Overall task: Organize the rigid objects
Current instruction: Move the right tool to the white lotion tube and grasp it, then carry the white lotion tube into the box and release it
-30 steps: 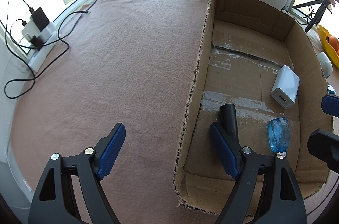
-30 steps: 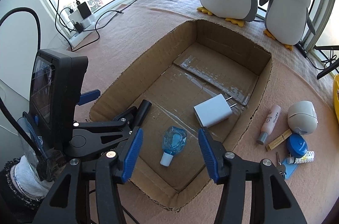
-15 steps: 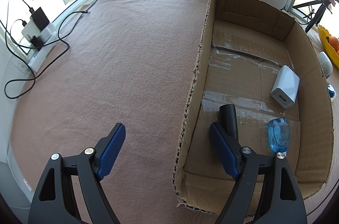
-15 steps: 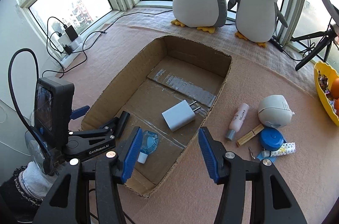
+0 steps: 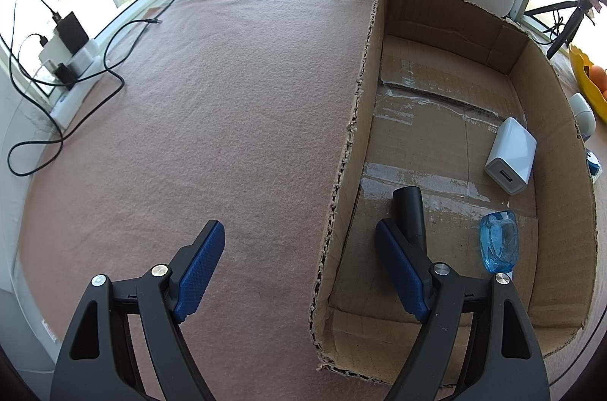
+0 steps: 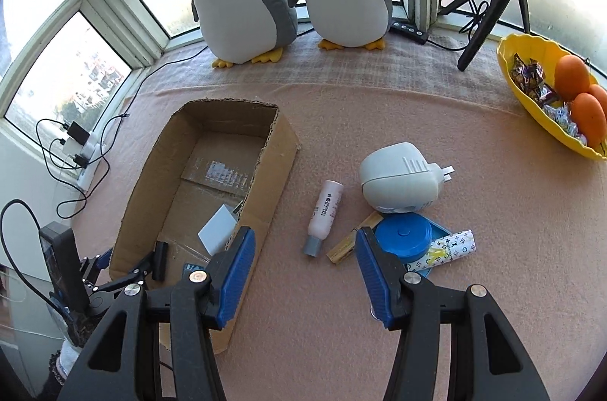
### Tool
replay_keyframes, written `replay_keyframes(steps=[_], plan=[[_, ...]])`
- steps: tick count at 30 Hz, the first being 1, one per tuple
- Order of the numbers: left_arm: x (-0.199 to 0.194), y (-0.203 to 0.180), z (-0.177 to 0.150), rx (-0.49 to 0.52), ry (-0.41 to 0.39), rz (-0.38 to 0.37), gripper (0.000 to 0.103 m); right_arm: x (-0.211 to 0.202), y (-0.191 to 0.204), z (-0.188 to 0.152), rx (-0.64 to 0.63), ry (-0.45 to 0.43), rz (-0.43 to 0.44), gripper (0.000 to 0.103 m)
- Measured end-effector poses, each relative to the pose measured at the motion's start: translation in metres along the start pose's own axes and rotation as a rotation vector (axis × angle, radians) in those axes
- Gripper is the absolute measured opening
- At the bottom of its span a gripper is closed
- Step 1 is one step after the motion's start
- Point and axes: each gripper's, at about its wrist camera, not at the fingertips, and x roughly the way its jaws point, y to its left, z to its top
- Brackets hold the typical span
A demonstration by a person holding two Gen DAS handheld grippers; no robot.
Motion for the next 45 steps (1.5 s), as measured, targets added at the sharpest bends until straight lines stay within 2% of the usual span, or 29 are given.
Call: replay_keyframes(steps=[5, 7, 13, 18, 32, 35, 45], plan=[[0.000, 0.000, 0.000, -0.002, 0.001, 0.000, 0.083, 0.018, -0.008, 0.009, 0.045, 0.035, 0.052, 0.050], [0.000, 0.000, 0.000, -0.003, 0.001, 0.000, 0.083, 0.027, -0.007, 0.012, 0.049, 0.054, 0.055, 0.046], [0.000, 0.000, 0.000, -0.003, 0.001, -0.001, 0.083, 0.055, -0.005, 0.018, 0.049, 0.107, 0.015, 0.033], [0.000, 0.000, 0.000, -0.002, 0.001, 0.000, 0.083, 0.070, -0.007, 0.019, 0.047, 0.130, -0.032, 0.030], [0.001, 0.001, 0.000, -0.004, 0.001, -0.003, 0.083, 0.097, 0.001, 0.020, 0.010, 0.183, -0.088, 0.027], [0.001, 0.001, 0.000, -0.004, 0.001, -0.003, 0.083, 0.102, 0.002, 0.018, -0.004, 0.193, -0.102, 0.022], [0.002, 0.000, -0.002, -0.007, 0.001, -0.006, 0.083, 0.100, 0.003, 0.012, -0.014, 0.172, -0.115, 0.018]])
